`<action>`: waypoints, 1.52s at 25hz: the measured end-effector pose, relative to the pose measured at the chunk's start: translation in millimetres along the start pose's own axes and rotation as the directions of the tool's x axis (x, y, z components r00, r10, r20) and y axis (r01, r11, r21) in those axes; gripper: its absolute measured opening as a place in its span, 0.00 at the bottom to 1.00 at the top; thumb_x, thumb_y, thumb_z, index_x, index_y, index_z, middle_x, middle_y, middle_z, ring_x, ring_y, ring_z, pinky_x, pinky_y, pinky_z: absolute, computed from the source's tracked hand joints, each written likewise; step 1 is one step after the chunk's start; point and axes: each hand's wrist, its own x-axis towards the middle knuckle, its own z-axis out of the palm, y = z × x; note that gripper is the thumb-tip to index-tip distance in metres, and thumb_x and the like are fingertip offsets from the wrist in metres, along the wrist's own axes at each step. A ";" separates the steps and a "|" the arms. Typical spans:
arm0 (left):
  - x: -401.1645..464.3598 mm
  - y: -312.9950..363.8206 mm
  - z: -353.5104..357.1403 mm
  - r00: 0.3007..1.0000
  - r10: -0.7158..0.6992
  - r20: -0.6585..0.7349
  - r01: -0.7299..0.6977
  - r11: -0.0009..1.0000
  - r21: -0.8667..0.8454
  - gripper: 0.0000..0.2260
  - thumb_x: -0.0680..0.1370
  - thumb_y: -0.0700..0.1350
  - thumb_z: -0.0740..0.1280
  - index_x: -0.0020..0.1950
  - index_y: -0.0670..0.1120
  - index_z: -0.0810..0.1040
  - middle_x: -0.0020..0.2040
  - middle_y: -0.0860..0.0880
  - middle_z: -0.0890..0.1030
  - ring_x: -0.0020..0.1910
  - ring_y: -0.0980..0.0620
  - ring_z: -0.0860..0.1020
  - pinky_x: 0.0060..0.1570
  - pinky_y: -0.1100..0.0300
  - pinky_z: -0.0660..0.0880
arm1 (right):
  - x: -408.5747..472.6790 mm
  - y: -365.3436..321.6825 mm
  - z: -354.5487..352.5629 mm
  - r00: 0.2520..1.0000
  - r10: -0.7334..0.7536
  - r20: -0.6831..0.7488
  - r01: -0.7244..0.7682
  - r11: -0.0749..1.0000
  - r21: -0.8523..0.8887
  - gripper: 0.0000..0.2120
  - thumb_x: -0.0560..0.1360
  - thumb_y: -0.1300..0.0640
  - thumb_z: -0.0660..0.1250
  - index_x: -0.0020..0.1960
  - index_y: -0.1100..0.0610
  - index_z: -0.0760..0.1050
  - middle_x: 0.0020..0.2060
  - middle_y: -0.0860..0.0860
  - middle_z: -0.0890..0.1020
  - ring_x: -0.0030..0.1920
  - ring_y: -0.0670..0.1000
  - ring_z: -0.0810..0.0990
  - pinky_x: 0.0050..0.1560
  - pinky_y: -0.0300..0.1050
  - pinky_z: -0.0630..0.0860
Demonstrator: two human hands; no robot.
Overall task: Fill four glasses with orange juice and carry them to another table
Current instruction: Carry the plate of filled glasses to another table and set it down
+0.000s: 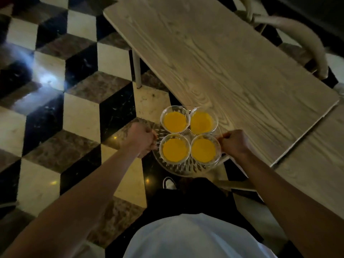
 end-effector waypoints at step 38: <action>389.0 365.3 25.8 0.836 0.253 0.487 -0.424 0.862 0.279 0.13 0.75 0.26 0.63 0.38 0.38 0.85 0.35 0.41 0.87 0.35 0.42 0.87 0.36 0.51 0.85 | 271.3 -182.3 -23.6 0.797 0.564 -0.214 -0.412 0.768 0.490 0.05 0.72 0.57 0.78 0.37 0.54 0.85 0.31 0.51 0.86 0.36 0.50 0.86 0.47 0.52 0.85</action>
